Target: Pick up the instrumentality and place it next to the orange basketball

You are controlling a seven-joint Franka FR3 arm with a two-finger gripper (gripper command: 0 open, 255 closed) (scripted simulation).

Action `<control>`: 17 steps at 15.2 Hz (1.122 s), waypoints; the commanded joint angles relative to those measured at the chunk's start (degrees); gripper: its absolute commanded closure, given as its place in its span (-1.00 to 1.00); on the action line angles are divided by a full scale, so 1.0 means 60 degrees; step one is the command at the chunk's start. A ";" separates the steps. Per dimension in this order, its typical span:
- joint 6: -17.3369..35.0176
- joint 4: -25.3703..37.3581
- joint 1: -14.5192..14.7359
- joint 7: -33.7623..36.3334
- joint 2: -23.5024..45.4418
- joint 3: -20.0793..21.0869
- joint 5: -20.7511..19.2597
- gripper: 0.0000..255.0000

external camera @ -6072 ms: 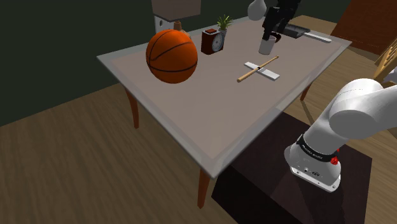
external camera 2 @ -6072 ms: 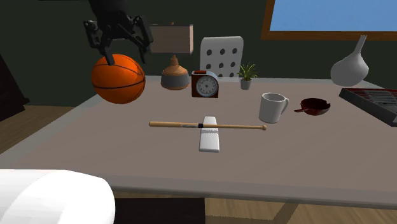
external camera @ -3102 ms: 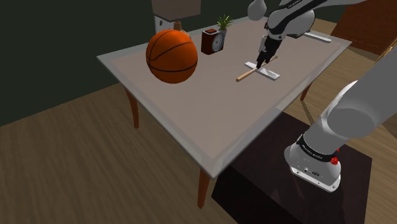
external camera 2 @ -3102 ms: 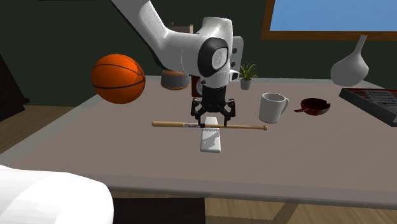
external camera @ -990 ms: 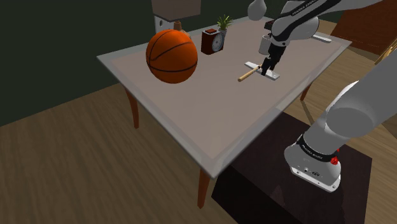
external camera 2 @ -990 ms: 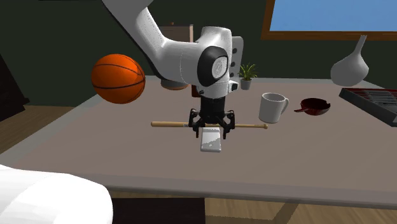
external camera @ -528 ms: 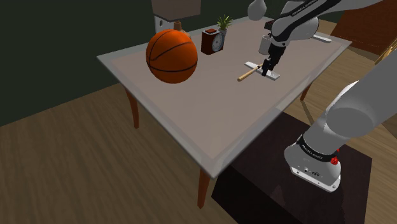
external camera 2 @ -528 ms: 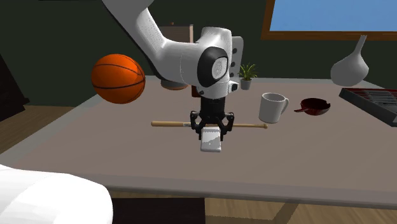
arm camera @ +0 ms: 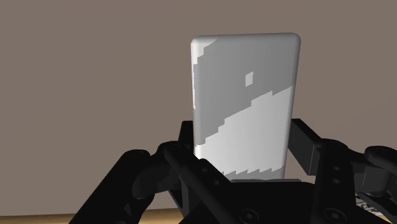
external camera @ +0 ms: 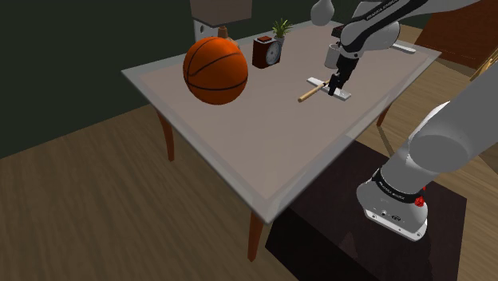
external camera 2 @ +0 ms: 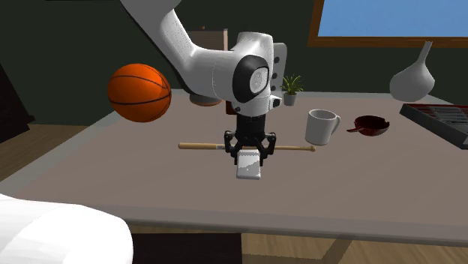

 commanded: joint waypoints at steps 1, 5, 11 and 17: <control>0.0001 -0.0002 0.0000 0.0000 0.0001 0.0000 0.0000 1.00; -0.0588 0.0205 -0.0054 0.0174 -0.0419 0.0094 -0.0216 1.00; -0.1460 0.0578 -0.0117 0.0361 -0.0957 0.0249 -0.0427 1.00; -0.2312 0.1024 -0.0154 0.0485 -0.1390 0.0402 -0.0545 1.00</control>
